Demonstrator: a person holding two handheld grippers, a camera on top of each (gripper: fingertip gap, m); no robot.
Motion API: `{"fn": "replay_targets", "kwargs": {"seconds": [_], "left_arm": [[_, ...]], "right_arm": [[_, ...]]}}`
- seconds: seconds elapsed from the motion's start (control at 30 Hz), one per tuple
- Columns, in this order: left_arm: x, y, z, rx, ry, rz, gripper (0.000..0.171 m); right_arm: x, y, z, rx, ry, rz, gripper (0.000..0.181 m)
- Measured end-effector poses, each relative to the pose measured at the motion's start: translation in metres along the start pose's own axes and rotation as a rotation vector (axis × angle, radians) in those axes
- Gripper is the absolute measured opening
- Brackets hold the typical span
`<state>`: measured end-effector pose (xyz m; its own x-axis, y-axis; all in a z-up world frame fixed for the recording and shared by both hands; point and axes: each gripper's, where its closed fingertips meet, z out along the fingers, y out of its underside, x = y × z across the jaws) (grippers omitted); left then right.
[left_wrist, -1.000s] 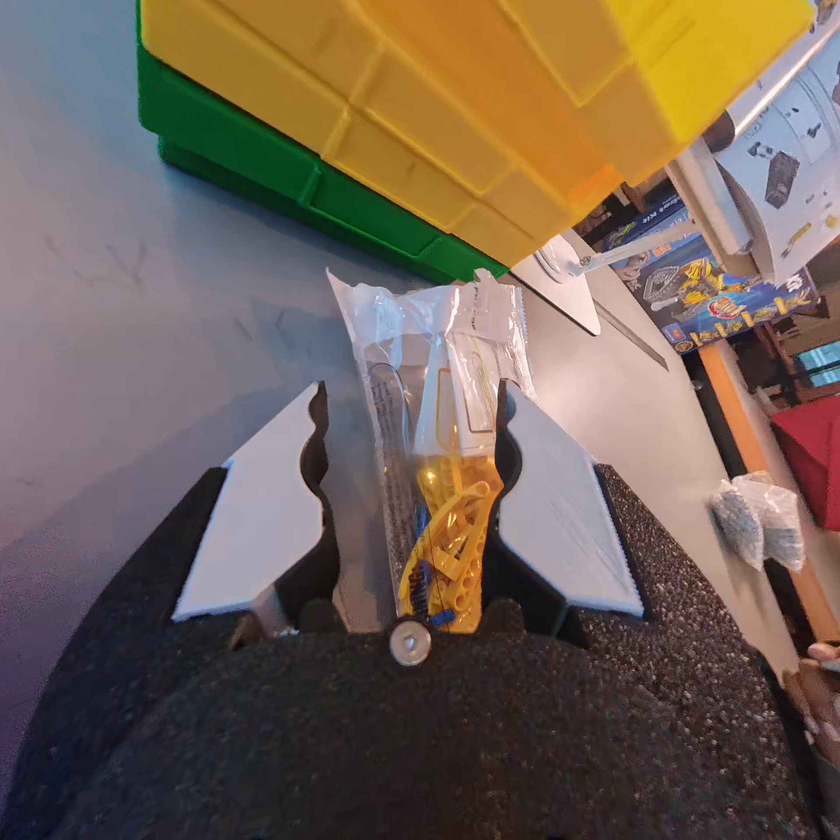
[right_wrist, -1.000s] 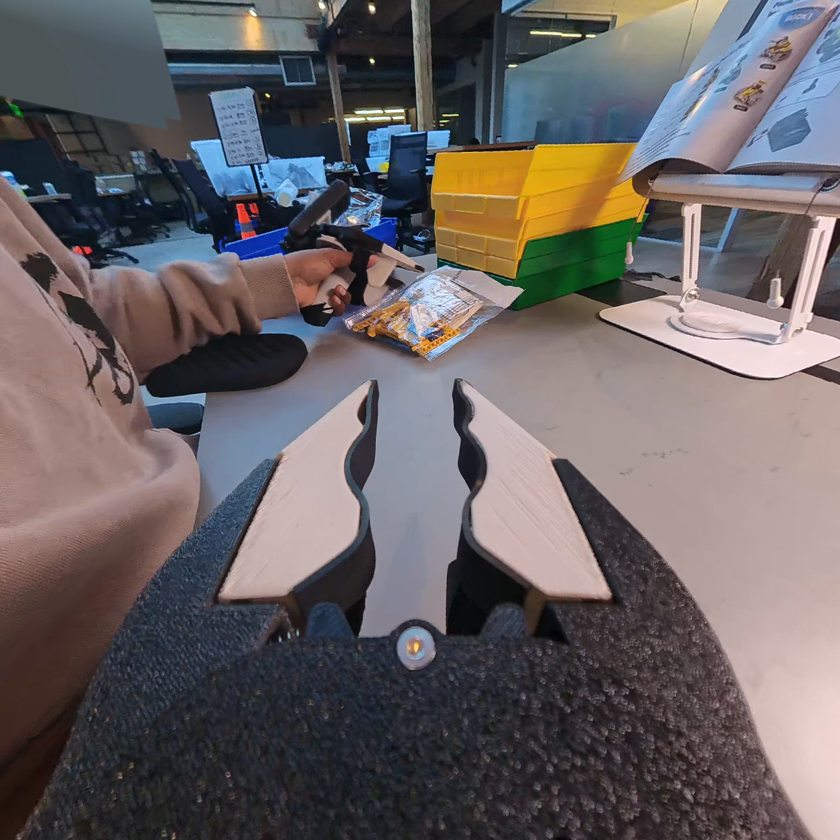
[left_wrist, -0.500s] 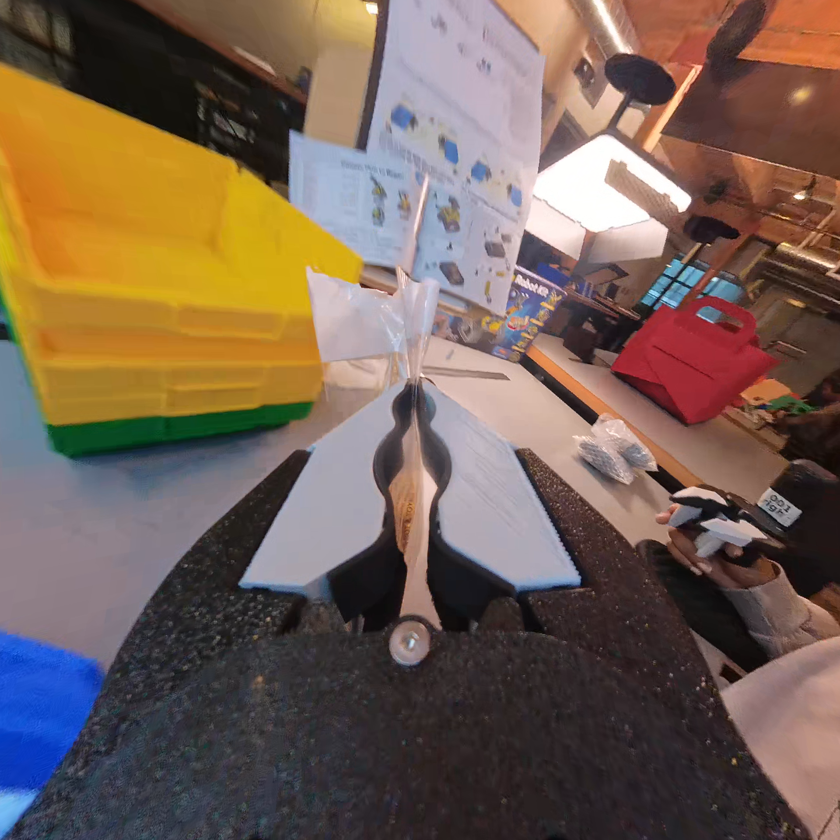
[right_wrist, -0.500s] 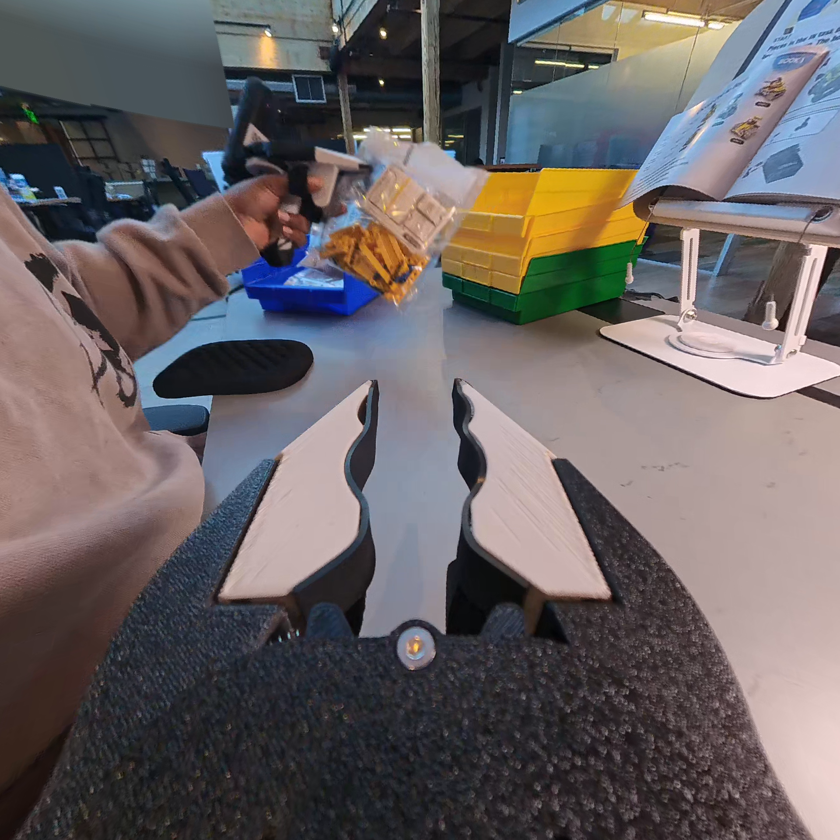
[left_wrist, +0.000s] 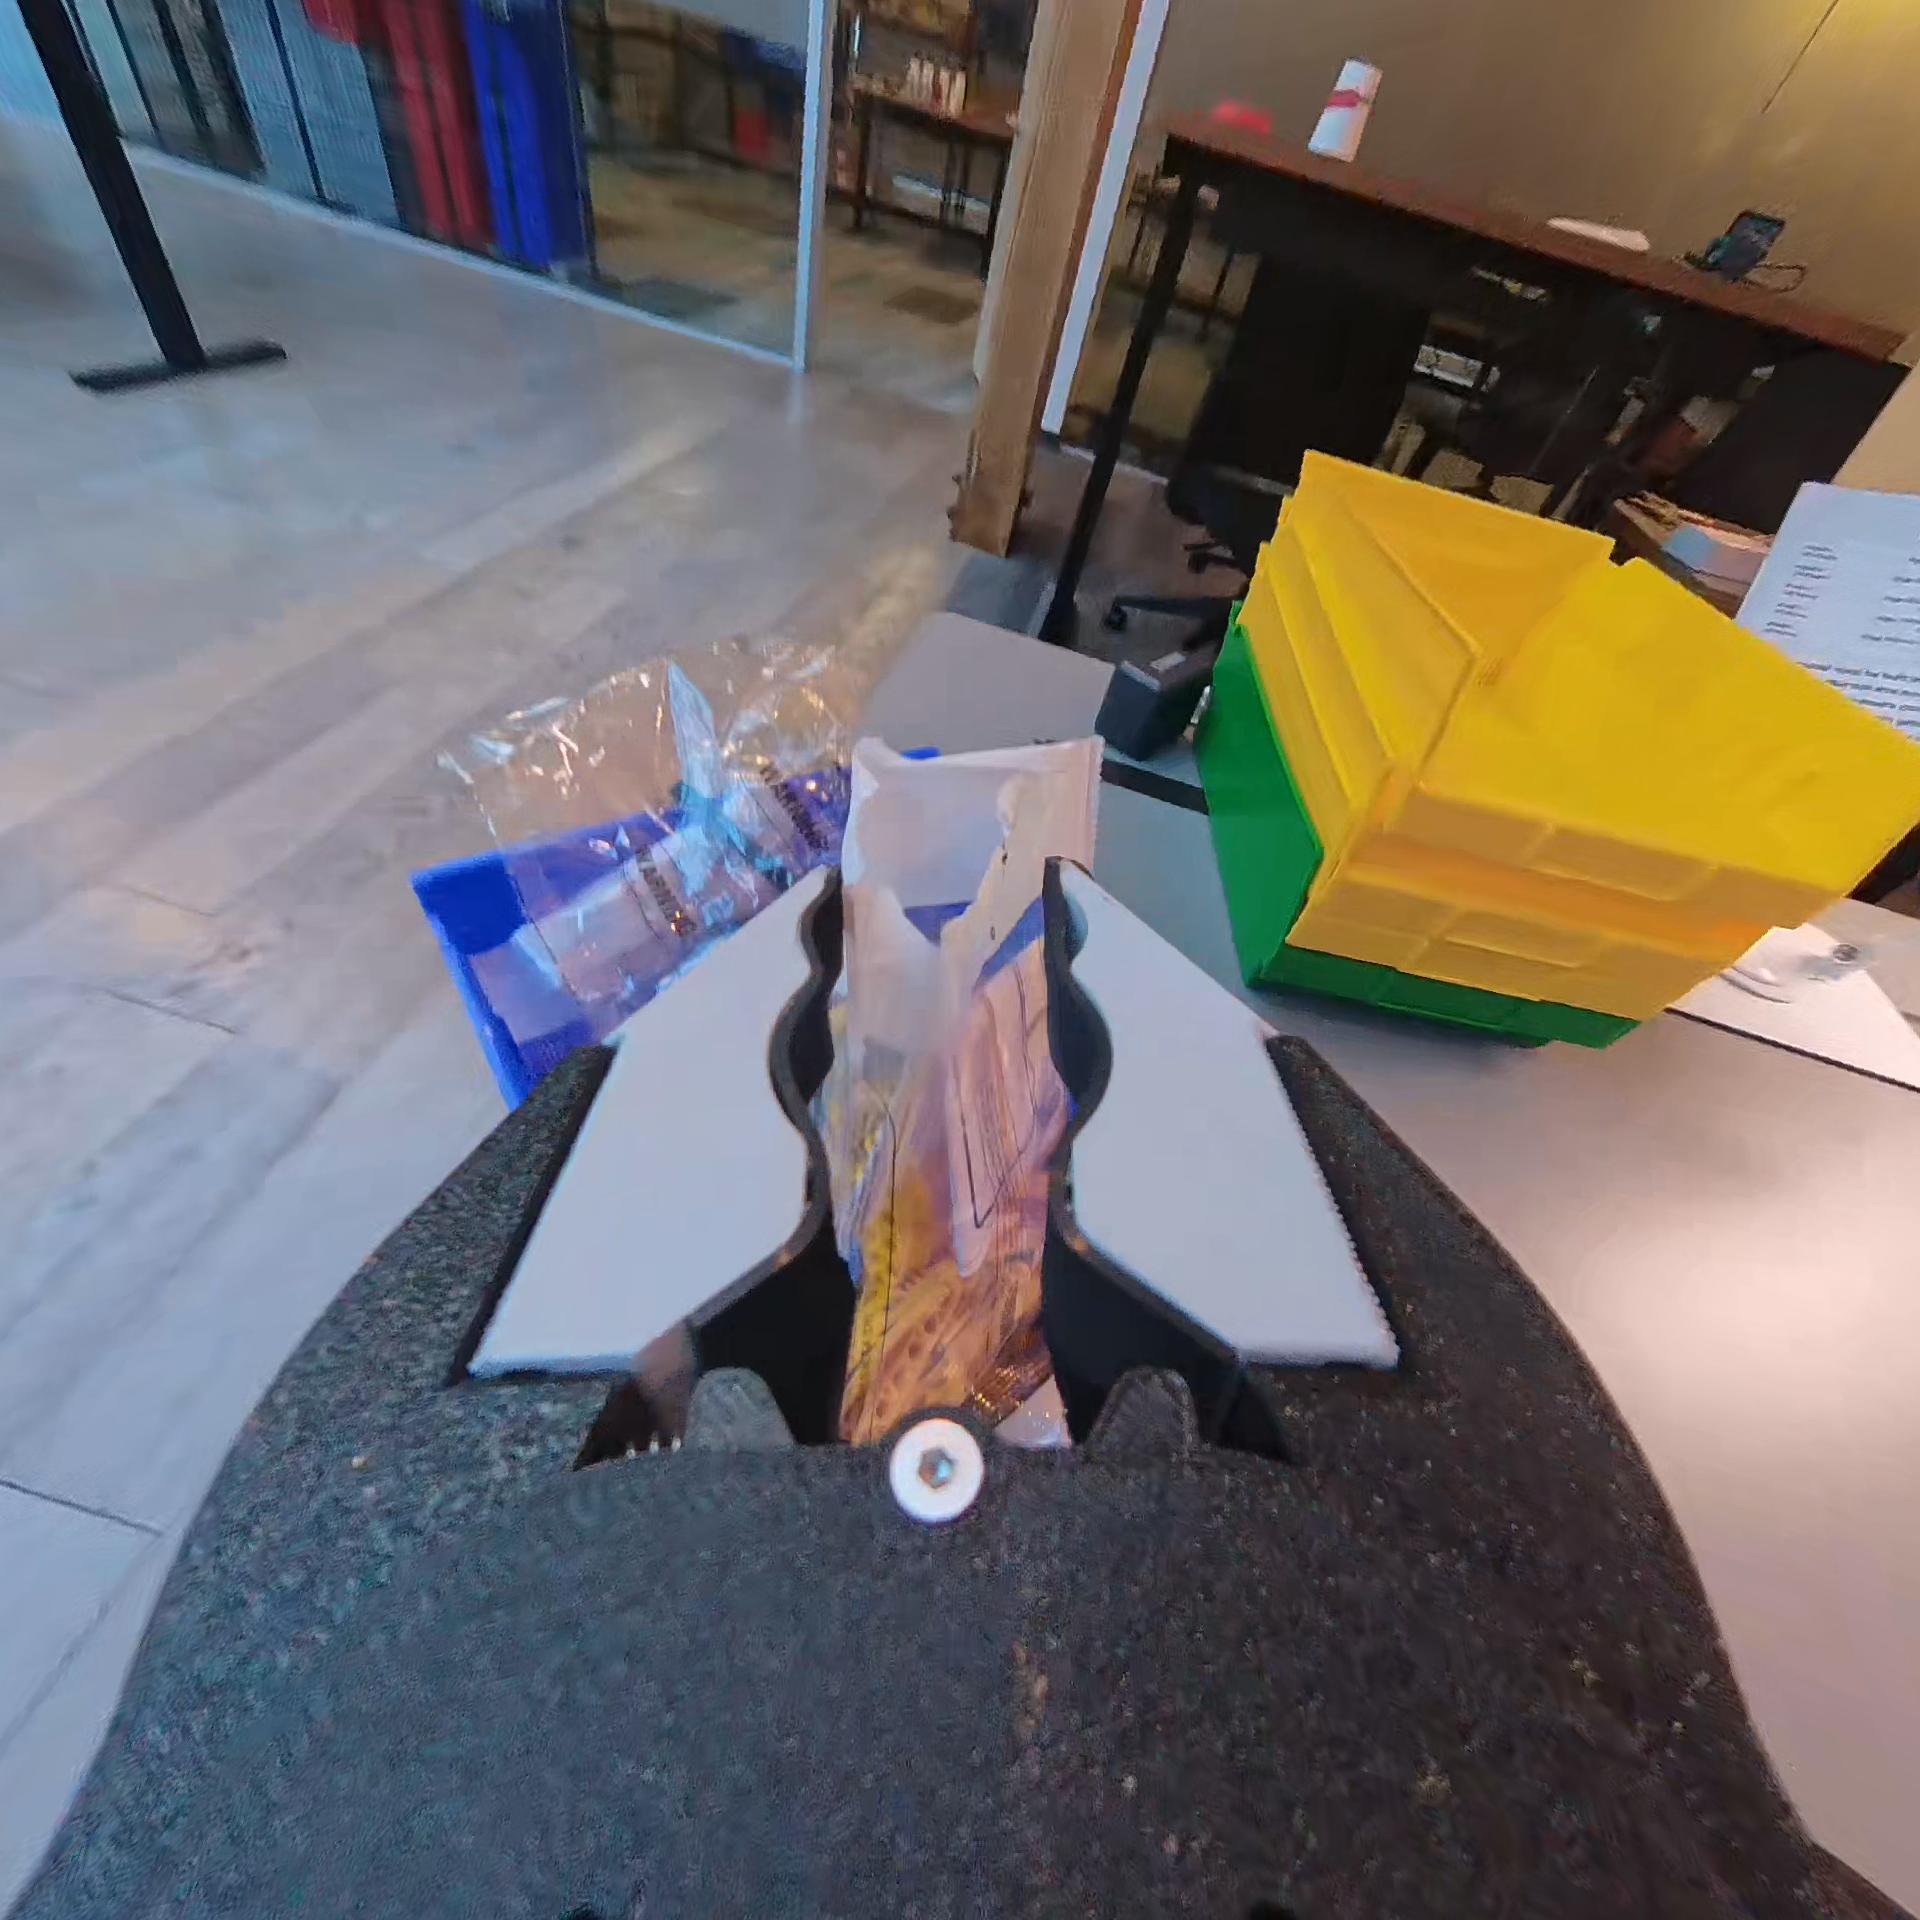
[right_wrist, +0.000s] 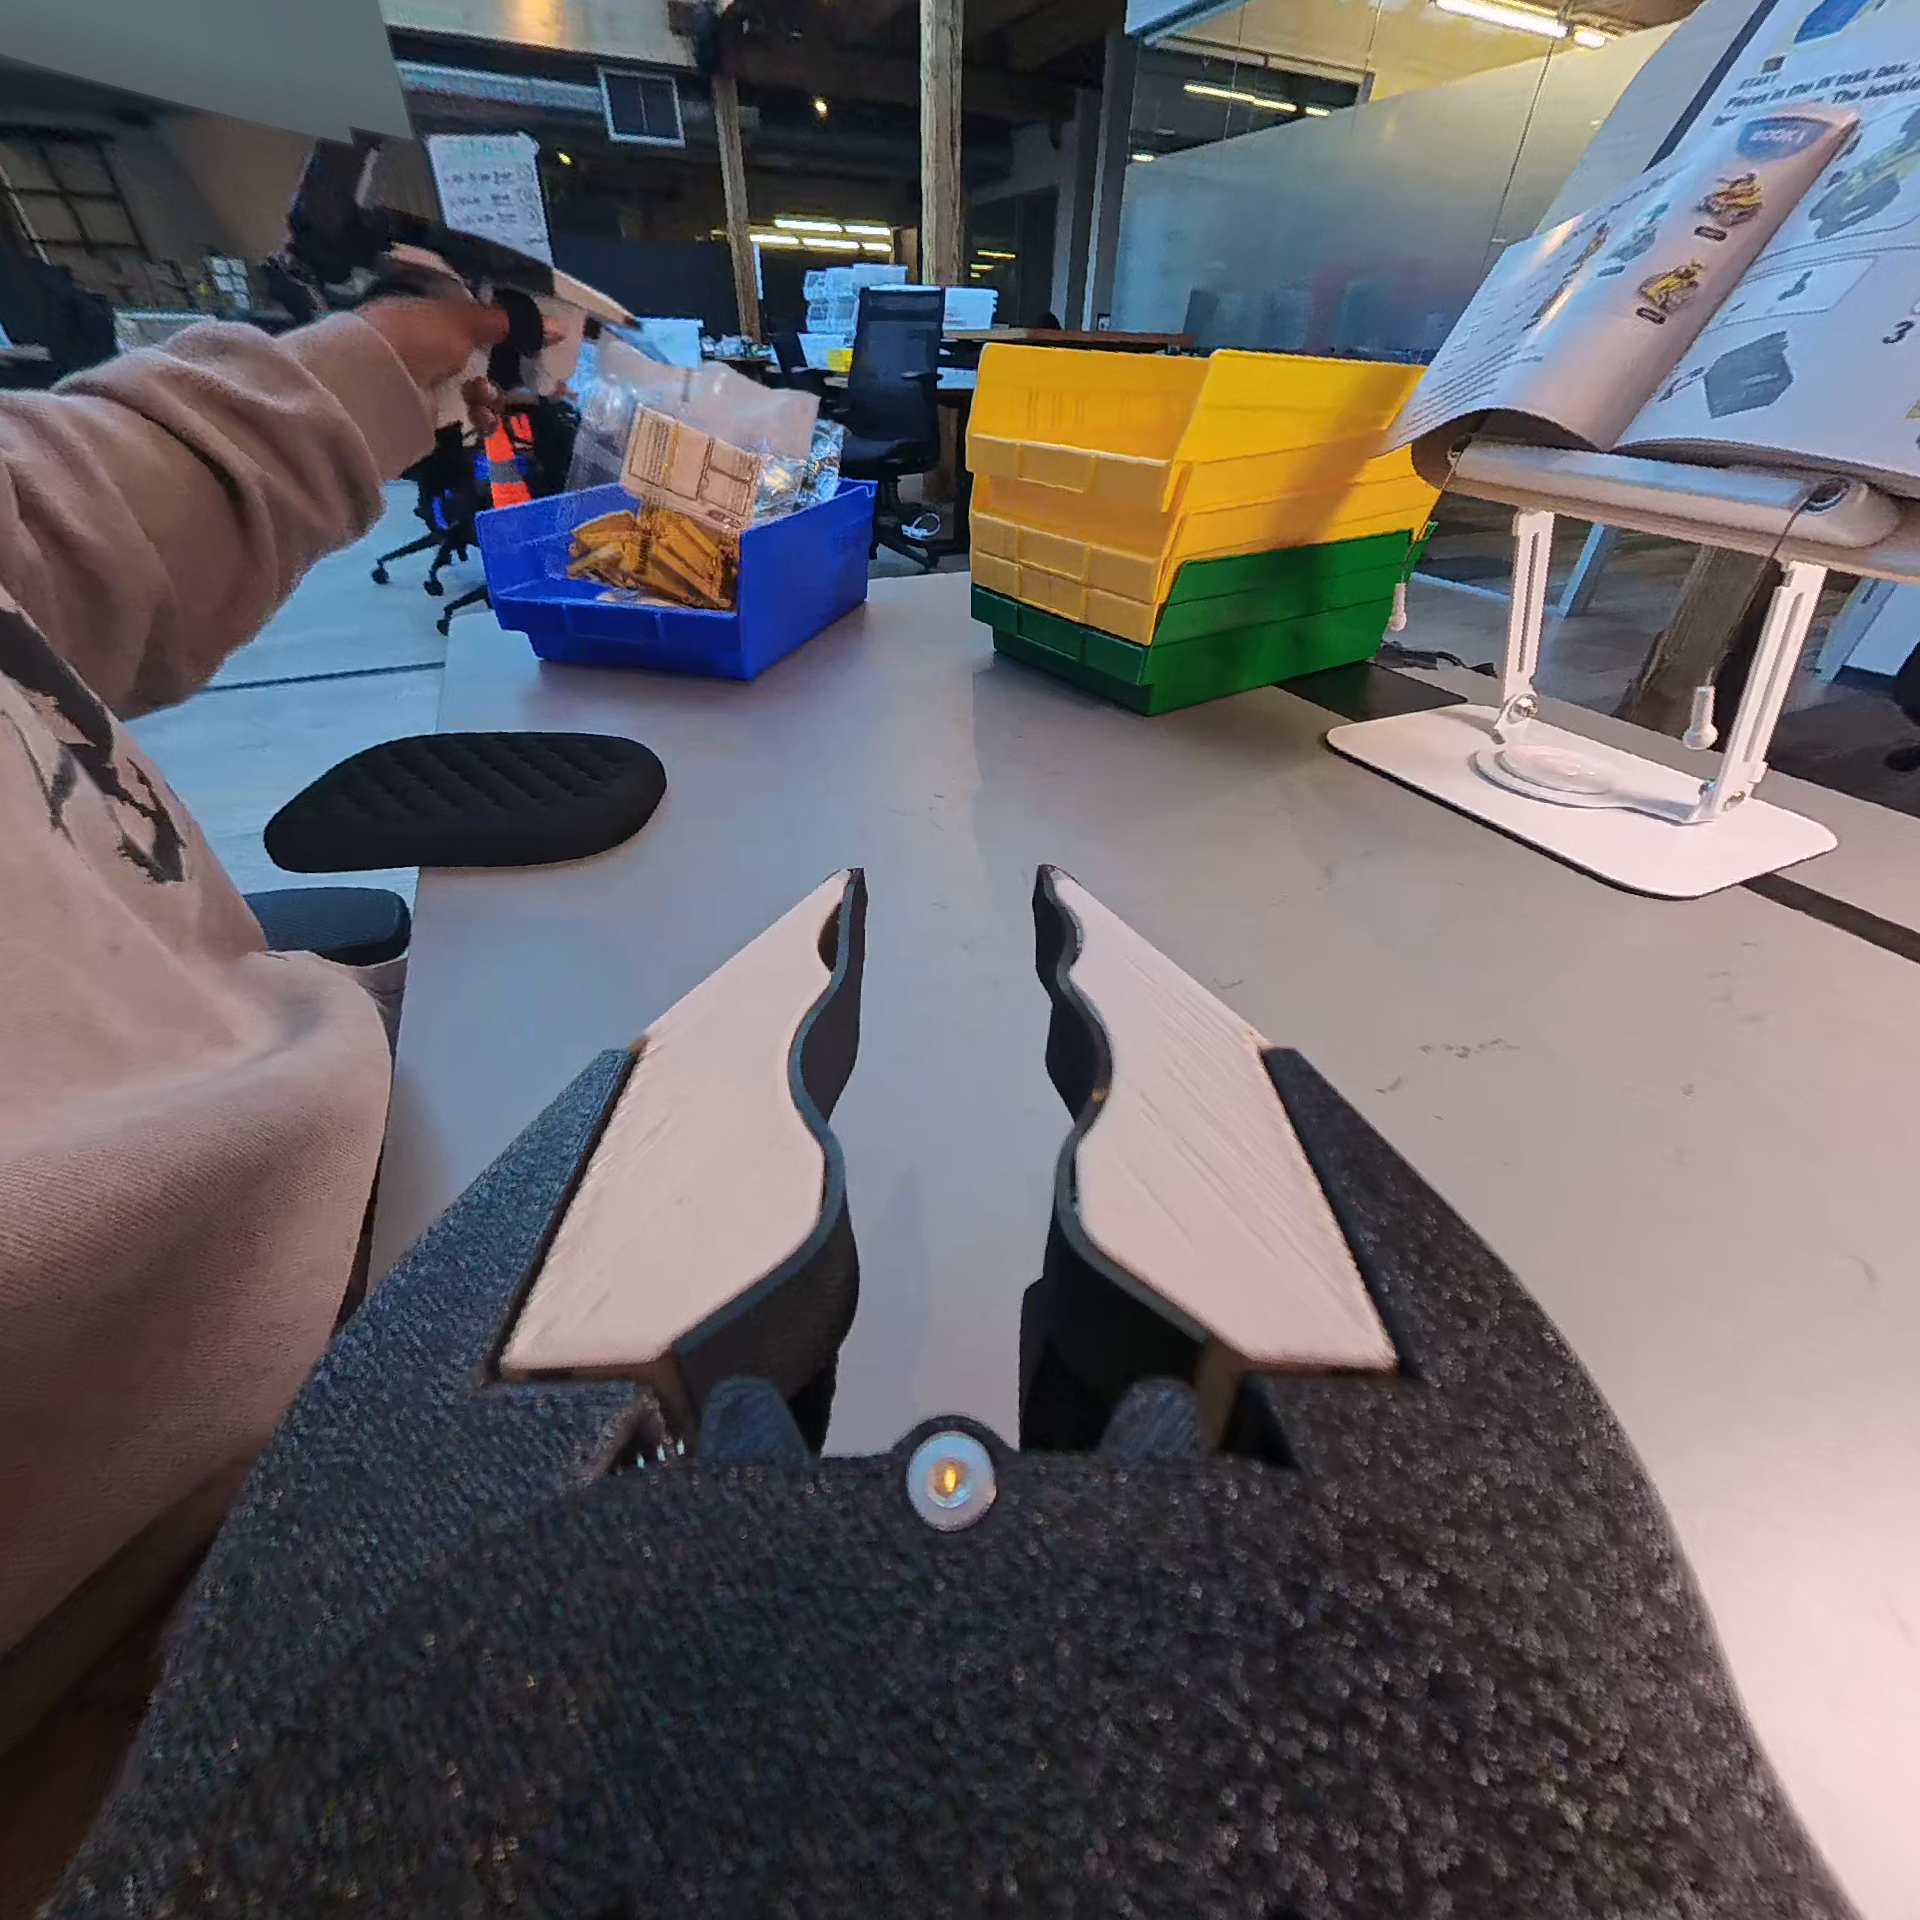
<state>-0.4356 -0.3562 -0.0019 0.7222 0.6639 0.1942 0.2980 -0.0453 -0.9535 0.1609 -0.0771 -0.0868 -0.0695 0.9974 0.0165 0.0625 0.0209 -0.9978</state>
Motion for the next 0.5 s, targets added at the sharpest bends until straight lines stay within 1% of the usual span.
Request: {"fn": "replay_targets", "kwargs": {"seconds": [0.03,0.1,0.17,0.23,0.3,0.37,0.47,0.5], "left_arm": [[0.009,-0.006,-0.003,0.032,0.000,0.045,0.038],[0.041,-0.015,-0.005,0.076,0.035,0.146,0.042],[0.089,-0.019,-0.003,0.114,0.152,0.206,0.051],[0.142,-0.015,0.002,0.128,0.285,0.249,0.064],[0.194,-0.007,0.010,0.151,0.402,0.284,0.067],[0.247,0.007,0.019,0.166,0.523,0.304,0.067],[0.326,0.034,0.031,0.180,0.722,0.310,0.058],[0.348,0.044,0.037,0.178,0.766,0.310,0.056]], "right_arm": [[0.002,0.001,0.001,-0.006,0.002,0.012,0.032],[0.008,0.001,0.003,-0.014,0.008,0.040,0.038],[0.015,-0.002,0.006,-0.027,0.009,0.070,0.048],[0.025,-0.007,0.008,-0.046,0.015,0.074,0.056],[0.041,-0.014,0.010,-0.074,0.054,0.037,0.063],[0.059,-0.022,0.012,-0.107,0.097,-0.017,0.069],[0.089,-0.041,0.014,-0.144,0.159,-0.108,0.072],[0.099,-0.047,0.015,-0.152,0.172,-0.128,0.072]]}}
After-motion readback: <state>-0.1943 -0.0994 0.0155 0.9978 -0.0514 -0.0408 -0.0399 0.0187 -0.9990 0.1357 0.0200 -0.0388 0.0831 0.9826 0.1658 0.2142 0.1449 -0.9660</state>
